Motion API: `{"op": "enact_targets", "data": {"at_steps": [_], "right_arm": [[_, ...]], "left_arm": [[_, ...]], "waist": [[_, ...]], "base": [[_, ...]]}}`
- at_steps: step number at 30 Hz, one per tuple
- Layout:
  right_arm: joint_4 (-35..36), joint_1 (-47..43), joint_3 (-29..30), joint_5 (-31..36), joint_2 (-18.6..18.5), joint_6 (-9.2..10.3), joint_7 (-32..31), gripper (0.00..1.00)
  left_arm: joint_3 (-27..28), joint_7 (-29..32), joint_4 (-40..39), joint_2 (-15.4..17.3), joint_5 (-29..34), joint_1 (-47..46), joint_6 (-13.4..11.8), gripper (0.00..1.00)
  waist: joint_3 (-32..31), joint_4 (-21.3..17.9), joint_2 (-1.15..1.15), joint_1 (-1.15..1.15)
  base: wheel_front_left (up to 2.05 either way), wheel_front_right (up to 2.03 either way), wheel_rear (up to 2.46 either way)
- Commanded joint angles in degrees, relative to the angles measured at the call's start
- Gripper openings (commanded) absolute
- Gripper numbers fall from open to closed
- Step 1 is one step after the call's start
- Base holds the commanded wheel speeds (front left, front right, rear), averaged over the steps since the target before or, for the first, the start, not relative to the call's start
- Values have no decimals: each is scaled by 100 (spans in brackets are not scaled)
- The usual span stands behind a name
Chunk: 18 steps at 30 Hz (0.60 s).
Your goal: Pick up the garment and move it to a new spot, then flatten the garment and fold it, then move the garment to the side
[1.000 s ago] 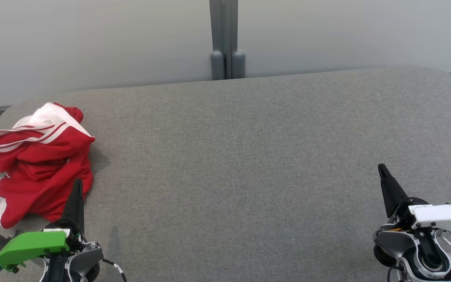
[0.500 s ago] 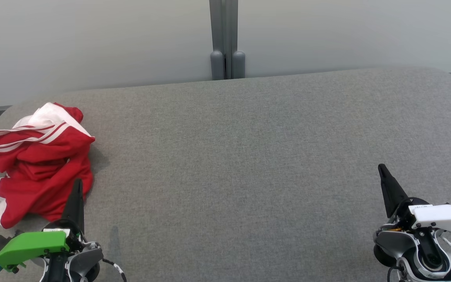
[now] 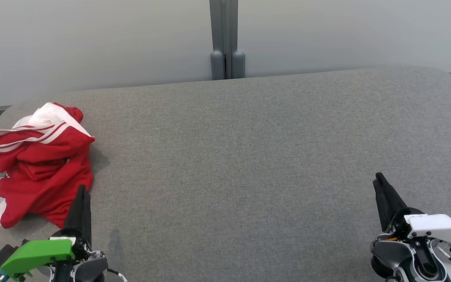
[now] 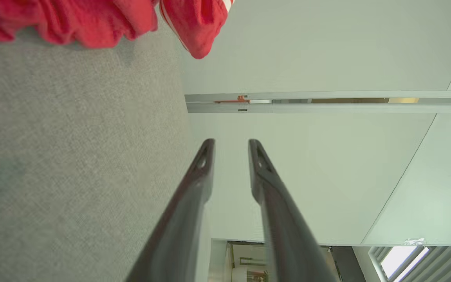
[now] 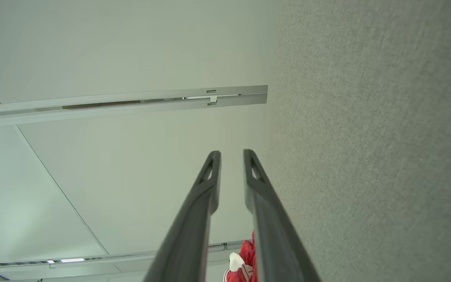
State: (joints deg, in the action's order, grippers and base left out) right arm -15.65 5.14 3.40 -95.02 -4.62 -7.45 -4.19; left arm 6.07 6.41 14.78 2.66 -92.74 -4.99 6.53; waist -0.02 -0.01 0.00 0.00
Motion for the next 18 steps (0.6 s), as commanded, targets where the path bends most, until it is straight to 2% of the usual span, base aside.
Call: {"op": "enact_targets", "data": {"at_steps": [1,6,10,18], "right_arm": [[77,59,-35,25,-19,0,22,100],[121,55,-186,192,-17,-1,178,100],[115,69,-220,560,-22,-1,285,100],[283,70,-278,1919,9,-2,469,100]], "left_arm": [[-44,-36,-104,24,7,-52,5,100],[-215,-180,-214,29,89,-33,12,100],[-367,-316,-273,98,381,-41,17,100],[-347,-523,-385,45,1715,-52,27,100]], "waist": [[2,0,0,0],[9,-1,0,0],[19,-3,0,0],[46,0,0,0]], "base": [[0,0,0],[0,0,0],[0,0,0],[0,0,0]]}}
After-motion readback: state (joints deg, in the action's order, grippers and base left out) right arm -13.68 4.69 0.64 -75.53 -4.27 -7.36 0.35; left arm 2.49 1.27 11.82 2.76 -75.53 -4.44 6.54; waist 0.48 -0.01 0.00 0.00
